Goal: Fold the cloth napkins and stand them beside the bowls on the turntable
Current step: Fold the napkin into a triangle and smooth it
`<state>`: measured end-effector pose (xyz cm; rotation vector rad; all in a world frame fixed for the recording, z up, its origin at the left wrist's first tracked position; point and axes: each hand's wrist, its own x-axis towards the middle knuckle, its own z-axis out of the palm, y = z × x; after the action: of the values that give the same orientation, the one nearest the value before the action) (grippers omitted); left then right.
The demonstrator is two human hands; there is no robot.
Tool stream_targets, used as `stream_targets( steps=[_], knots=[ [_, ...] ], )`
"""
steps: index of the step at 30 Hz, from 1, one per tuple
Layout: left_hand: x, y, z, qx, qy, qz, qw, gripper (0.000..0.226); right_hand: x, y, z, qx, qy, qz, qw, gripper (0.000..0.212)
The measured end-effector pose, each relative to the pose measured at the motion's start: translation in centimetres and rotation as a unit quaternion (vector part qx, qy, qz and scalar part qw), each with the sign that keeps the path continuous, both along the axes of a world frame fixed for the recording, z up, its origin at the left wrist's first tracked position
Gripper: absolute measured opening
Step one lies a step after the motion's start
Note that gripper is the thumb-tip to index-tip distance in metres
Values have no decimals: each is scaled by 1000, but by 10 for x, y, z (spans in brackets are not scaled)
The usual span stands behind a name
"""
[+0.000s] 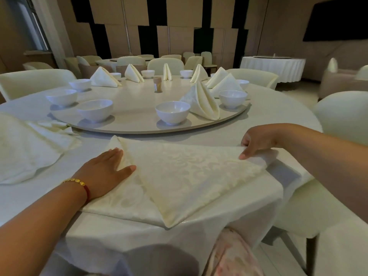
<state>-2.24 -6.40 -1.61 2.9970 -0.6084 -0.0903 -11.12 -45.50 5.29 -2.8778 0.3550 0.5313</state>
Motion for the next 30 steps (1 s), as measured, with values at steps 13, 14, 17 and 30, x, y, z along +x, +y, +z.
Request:
stream_targets(
  steps=[13,14,17,30],
  knots=[
    [0,0,0,-2,-2,10,1000,89,-28,-52,7,307,-25,-142,941,20],
    [-1,0,0,0,-4,9,1000,86,-27,-50,11,361,-50,-150,919,20],
    [-1,-1,-1,0,-7,8,1000,82,-19,-30,26,528,-145,-170,820,20],
    [-2,2,-2,-4,-2,4,1000,85,89,159,23,514,-157,-30,843,13]
  ],
)
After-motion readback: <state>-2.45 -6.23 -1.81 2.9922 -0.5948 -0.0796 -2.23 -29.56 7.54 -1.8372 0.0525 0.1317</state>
